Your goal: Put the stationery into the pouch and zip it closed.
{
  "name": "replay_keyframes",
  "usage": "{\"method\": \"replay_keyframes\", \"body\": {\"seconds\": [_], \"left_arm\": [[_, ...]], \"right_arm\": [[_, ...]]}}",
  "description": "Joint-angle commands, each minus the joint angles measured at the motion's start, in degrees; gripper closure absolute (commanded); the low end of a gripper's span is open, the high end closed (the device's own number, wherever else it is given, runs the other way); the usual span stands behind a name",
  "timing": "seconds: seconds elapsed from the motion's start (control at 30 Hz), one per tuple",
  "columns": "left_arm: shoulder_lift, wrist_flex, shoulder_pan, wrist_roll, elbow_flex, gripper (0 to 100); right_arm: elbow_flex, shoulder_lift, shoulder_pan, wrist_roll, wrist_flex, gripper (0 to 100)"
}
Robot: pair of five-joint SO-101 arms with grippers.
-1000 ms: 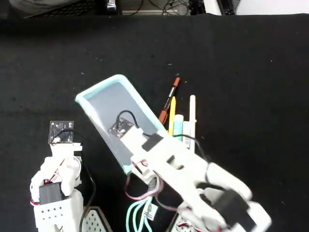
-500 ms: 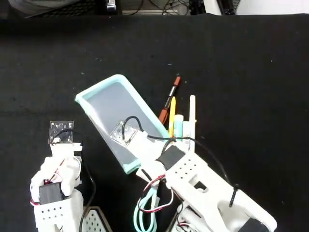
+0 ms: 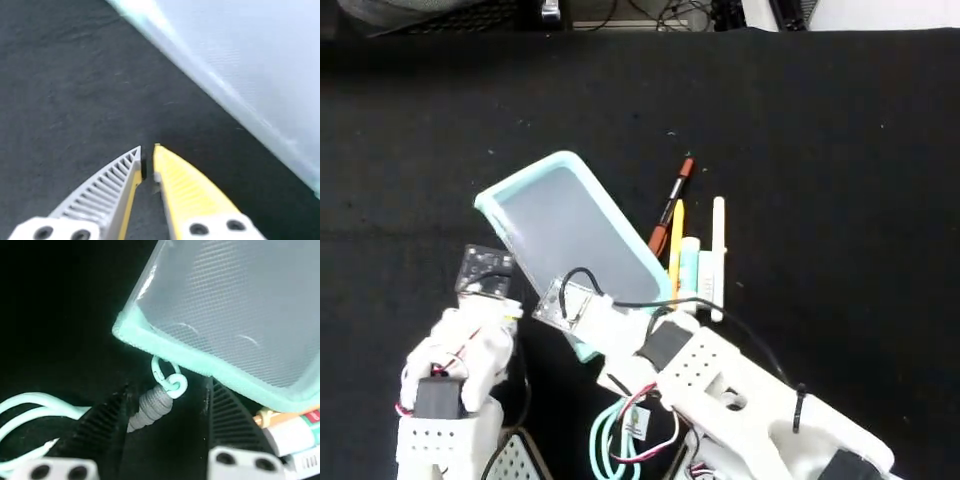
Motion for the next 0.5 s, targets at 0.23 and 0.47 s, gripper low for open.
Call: {"method": "replay_keyframes", "body": {"seconds": [0.23,0.47], "left_arm": [[-0.35,-7.21,5.41,12.31,0.84,79],[-0.35,-9.85,4.62,12.84,0.84,82]], "right_arm": [[2.51,-0.92,-0.44,0.35,-5.19,91.7],[-5.76,-0.4,1.49,0.35,-8.18,98.5]]}}
